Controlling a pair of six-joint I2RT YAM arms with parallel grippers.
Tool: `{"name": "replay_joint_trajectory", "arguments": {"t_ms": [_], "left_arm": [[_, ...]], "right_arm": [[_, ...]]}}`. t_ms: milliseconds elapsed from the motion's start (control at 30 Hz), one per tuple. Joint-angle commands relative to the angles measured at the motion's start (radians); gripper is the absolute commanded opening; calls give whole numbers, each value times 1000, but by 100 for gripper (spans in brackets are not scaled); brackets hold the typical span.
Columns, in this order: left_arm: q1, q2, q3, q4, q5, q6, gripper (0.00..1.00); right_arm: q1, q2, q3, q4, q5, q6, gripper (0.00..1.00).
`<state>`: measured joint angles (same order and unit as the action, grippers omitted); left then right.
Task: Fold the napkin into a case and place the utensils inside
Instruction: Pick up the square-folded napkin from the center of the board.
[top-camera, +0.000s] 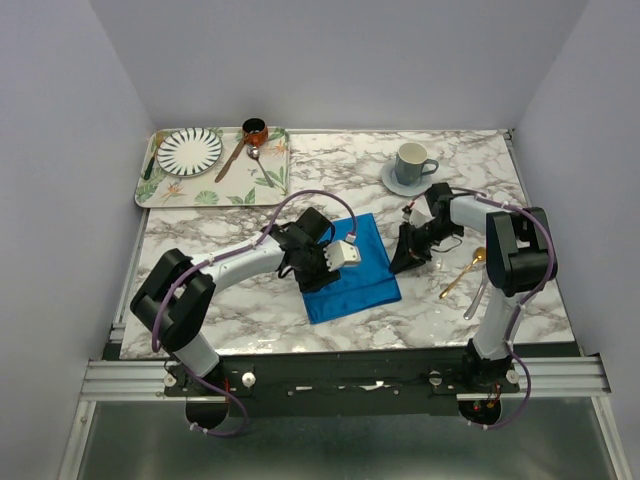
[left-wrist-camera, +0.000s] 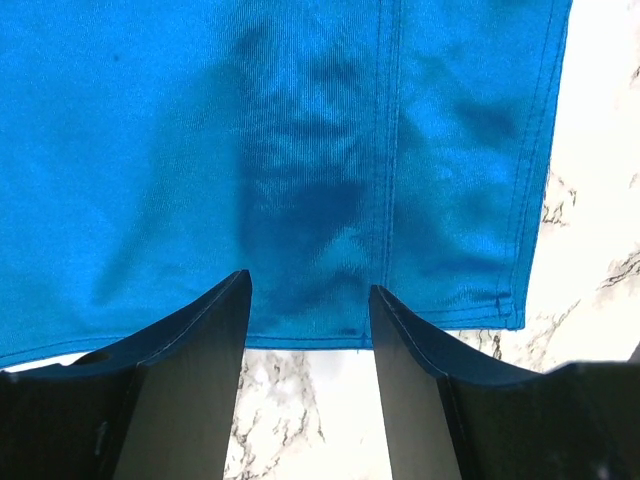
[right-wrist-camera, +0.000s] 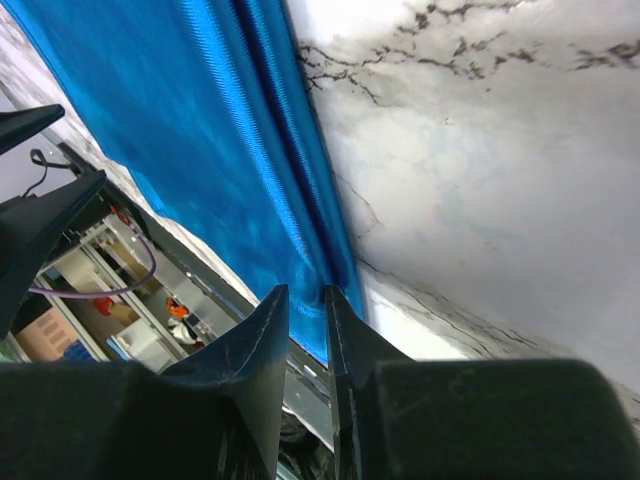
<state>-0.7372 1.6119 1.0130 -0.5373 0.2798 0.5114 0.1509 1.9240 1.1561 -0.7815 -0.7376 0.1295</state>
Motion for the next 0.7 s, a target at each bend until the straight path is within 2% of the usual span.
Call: {"name": "replay_joint_trajectory", "arguments": {"t_ms": [0, 133, 433, 500, 567, 667], "left_arm": [[-8, 11, -22, 20, 9, -8, 62], [-11, 11, -30, 25, 12, -16, 62], [-27, -17, -54, 26, 19, -11, 62], [-31, -18, -57, 28, 13, -11, 62], [-37, -18, -59, 28, 10, -13, 62], [-41, -18, -57, 31, 6, -13, 62]], "right_arm": [[18, 12, -27, 10, -17, -10, 27], [21, 13, -22, 8, -3, -7, 17], [18, 0, -22, 2, 20, -10, 5], [19, 4, -22, -1, 27, -10, 7], [19, 10, -21, -9, 26, -14, 20], [19, 16, -24, -15, 23, -22, 25]]}}
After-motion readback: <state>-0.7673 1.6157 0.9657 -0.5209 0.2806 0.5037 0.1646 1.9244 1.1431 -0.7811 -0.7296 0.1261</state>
